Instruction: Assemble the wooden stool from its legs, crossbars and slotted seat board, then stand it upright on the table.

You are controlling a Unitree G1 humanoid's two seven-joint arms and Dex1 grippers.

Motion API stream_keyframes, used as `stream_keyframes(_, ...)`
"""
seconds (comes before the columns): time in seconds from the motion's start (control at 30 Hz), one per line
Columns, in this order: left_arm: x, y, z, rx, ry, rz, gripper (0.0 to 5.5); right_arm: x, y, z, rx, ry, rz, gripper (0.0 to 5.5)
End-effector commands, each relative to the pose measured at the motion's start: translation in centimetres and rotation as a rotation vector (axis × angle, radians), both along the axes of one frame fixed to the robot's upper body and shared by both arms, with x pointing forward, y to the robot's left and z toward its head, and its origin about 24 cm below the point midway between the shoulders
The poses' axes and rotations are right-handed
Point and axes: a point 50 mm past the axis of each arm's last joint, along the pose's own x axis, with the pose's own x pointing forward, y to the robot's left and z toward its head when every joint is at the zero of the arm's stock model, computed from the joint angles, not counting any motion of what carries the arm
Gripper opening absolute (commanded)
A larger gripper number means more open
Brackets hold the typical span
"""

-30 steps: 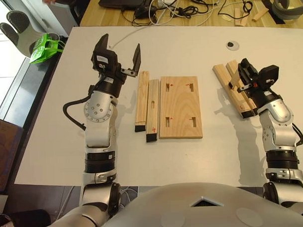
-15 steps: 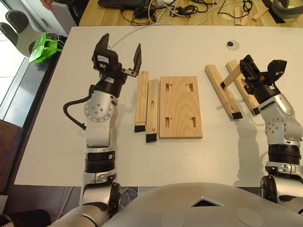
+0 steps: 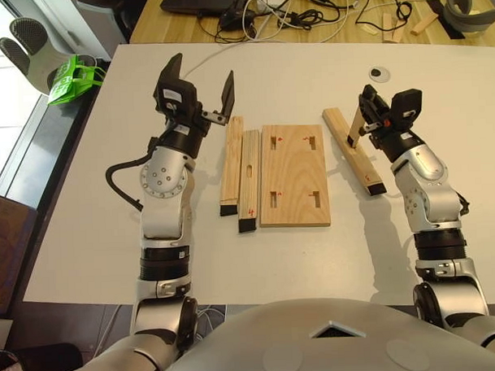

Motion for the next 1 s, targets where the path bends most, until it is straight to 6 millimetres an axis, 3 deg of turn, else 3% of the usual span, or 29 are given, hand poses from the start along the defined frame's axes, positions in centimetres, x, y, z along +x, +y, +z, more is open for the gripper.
stream_keyframes(0.03,0.2,0.0,-0.2,0.009,0.001,0.001,4.52,-2.8,-1.1,-4.9,-0.020,0.164,-0.041,1.08)
stream_keyframes(0.3,0.3,0.0,-0.7,0.007,0.008,0.006,4.52,-2.6,-0.8,-3.9,-0.034,0.065,-0.014,2.56)
stream_keyframes(0.43,0.2,-0.1,-1.1,0.008,0.018,0.008,4.52,-1.3,-1.2,-0.9,-0.059,-0.088,-0.046,3.15)
stream_keyframes(0.5,0.2,0.0,-1.3,0.009,0.024,0.009,4.52,-0.2,-1.4,2.3,-0.074,-0.208,-0.065,3.15)
stream_keyframes(0.53,0.2,0.1,-1.5,0.011,0.030,0.012,4.52,0.5,-1.5,5.1,-0.067,-0.294,-0.079,3.15)
stream_keyframes(0.57,0.1,0.3,-1.8,0.013,0.038,0.015,4.52,1.5,-1.5,9.5,-0.031,-0.405,-0.093,3.15)
stream_keyframes(0.63,0.0,0.4,-2.1,0.015,0.048,0.022,4.52,2.2,-1.1,16.1,0.030,-0.550,-0.077,3.15)
stream_keyframes(0.73,-0.1,0.2,-2.4,0.012,0.054,0.025,4.52,3.1,-1.1,22.6,0.082,-0.643,-0.064,3.15)
stream_keyframes(0.8,0.0,0.0,-2.4,0.006,0.053,0.023,4.52,5.7,-1.1,25.6,0.118,-0.571,-0.106,3.15)
stream_keyframes(0.87,0.0,-0.1,-2.4,0.003,0.051,0.023,4.52,7.6,-0.7,26.3,0.139,-0.465,-0.122,3.15)
stream_keyframes(0.9,0.0,-0.3,-2.2,0.004,0.044,0.015,4.52,8.7,0.1,24.9,0.112,-0.368,-0.111,3.15)
stream_keyframes(0.97,0.2,-0.5,-1.8,-0.003,0.028,0.010,4.52,10.1,0.7,17.6,0.003,-0.081,-0.105,3.15)
stream_keyframes(1.0,0.2,-0.6,-1.7,-0.007,0.024,0.008,4.52,9.5,0.1,11.6,-0.077,0.113,-0.100,3.15)
